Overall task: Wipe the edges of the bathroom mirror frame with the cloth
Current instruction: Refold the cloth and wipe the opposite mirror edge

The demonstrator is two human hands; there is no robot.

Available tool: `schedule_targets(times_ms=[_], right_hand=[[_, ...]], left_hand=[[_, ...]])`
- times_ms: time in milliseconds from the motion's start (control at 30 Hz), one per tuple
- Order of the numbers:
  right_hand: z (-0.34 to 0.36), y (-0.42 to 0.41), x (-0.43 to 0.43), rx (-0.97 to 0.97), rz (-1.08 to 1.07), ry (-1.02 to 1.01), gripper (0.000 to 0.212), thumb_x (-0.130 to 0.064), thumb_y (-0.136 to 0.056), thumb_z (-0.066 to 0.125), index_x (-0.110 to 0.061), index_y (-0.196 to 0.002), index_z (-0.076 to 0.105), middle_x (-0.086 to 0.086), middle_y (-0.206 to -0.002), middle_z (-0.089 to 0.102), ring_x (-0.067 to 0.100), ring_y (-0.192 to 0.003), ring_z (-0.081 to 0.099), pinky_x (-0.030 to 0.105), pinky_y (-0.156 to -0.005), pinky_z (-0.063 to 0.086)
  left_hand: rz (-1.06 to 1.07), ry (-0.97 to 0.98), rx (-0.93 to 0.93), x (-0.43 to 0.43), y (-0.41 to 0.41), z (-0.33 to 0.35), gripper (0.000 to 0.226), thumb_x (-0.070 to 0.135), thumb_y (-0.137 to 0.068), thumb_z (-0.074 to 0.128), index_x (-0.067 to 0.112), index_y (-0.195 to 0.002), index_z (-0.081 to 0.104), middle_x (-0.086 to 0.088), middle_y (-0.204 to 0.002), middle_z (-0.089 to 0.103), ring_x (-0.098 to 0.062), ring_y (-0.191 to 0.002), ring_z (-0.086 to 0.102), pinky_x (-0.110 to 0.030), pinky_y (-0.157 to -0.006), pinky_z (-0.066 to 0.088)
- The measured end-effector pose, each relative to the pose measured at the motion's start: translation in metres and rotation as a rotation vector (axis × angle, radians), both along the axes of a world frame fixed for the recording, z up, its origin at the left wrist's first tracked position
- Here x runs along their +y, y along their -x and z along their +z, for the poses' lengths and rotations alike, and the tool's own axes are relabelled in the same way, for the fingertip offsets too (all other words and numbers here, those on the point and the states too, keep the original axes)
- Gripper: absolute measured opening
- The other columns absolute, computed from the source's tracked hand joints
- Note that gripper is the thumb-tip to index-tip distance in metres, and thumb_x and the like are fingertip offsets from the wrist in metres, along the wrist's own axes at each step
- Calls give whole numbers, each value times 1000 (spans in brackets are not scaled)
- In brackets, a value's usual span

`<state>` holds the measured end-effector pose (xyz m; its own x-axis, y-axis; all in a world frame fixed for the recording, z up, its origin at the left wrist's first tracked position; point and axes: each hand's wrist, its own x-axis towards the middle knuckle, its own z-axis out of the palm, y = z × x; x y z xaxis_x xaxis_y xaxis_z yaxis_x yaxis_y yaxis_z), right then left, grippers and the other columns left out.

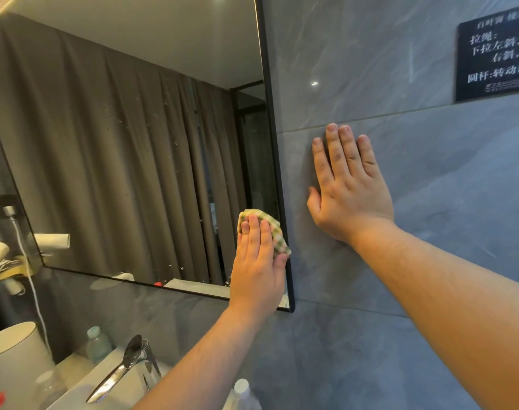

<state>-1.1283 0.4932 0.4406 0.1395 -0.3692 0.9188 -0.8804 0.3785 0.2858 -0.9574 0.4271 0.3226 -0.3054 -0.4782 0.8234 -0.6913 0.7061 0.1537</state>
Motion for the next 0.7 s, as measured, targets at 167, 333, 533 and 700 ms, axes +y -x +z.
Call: schedule_targets(times_ms=[167, 333, 533, 700], right_hand=[[-1, 2, 0, 13, -16, -9, 77, -43, -94, 31, -2, -155, 8, 21, -163, 0, 34, -152, -3, 45, -122, -8], [-4, 2, 1, 26, -31, -20, 79, -45, -95, 33, -2, -156, 5, 22, -163, -3, 34, -151, -6, 46, -122, -8], [-8, 1, 1, 19, -20, -14, 76, -44, -95, 28, -2, -156, 7, 21, -163, -2, 34, -151, -5, 46, -123, -8], [-12, 0, 1, 14, -17, -12, 75, -42, -96, 28, -3, -156, 7, 21, -163, -2, 34, -151, -5, 46, -123, -8]], left_hand=[[24, -16, -11, -1, 0, -1, 67, 47, -97, 23, 15, -151, -2, 0, -161, -7, -10, -148, -16, -32, -119, -2], [11, 34, -6, -8, -5, 41, 67, 48, -98, 22, 15, -152, -3, 2, -160, -12, -11, -148, -19, -29, -119, -9], [17, 29, 87, -3, 5, 72, 66, 36, -103, 37, 14, -155, 3, -1, -163, -6, -11, -146, -17, -28, -119, -8], [-3, 26, 80, 2, 9, 39, 66, 41, -101, 32, 15, -154, 3, -4, -164, 0, -17, -151, -7, -35, -122, 3]])
